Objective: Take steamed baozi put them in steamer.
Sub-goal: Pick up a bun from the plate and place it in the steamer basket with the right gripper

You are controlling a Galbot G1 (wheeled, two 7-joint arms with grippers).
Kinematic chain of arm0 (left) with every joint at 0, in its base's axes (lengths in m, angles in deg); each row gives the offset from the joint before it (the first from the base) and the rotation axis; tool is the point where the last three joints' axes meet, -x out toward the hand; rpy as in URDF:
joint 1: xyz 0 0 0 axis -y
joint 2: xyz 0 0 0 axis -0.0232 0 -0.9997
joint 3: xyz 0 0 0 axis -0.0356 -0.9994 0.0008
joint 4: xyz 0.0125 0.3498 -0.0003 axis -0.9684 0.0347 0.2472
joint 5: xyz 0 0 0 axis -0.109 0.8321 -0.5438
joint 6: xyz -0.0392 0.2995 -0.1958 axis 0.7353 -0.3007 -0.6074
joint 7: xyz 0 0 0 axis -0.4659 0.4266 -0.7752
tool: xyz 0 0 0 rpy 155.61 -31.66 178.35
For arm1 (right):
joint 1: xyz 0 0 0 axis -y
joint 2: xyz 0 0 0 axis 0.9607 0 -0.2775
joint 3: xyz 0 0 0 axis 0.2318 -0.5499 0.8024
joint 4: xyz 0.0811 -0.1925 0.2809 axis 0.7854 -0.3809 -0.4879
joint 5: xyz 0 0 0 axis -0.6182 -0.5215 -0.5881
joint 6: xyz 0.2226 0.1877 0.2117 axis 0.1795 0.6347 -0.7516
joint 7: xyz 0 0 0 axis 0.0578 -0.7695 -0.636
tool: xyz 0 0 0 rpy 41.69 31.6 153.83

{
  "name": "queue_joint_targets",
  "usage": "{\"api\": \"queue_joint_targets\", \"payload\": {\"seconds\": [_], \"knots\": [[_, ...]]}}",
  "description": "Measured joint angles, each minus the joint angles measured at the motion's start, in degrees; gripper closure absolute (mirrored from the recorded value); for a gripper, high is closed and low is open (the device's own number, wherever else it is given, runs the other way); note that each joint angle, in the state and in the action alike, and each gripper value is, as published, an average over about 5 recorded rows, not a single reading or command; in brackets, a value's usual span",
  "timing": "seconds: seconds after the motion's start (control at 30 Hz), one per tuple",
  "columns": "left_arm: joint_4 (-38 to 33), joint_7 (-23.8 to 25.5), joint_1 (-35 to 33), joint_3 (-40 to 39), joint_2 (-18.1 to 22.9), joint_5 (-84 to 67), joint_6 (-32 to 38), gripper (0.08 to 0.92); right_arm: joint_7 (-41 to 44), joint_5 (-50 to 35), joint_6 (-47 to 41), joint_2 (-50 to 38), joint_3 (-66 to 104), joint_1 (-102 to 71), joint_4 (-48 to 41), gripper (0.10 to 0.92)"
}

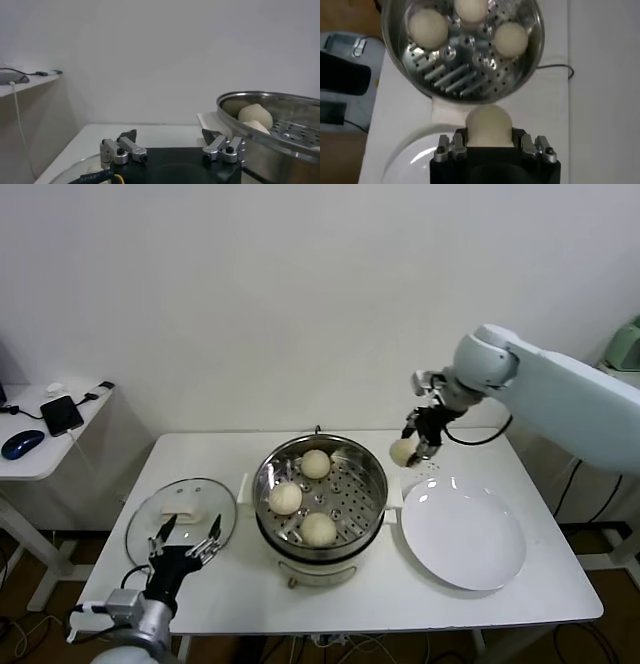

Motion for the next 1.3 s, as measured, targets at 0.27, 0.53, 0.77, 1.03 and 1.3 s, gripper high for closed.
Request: {"api": "queue_joint_targets", "payload": {"seconds": [0.27,0.53,0.77,1.03,1.3], "knots": [[0.4,-0.2,0.0,1.5,-0.1,1.1,0.1,0.177,-2.0,-5.2,-4.6,4.9,-5.0,3.2,1.7,0.44],[0.3,-0.3,-0.4,3.4,-0.2,1.5,0.0,0.177,-4.1,-5.3,-8.0,9.2,-8.1,2.3,1.0,0.44],[0.0,-0.3,-0.5,5.0,-0.3,1.2,-0.2,0.177,-6.0,-3.8,-9.4,13.4,-8.8,-0.1,-1.7,0.44],[0.2,-0.2,-0.3,5.7,-0.1,0.9,-0.2,0.177,-6.7,-1.1,-10.1,17.2,-8.8,-2.8,-5.2,0.406],[0.6,-0.1,-0.2,6.7,0.1,0.4,-0.4,0.177,-6.4,2.0,-10.4,18.2,-8.6,-4.3,-6.6,0.348]]}}
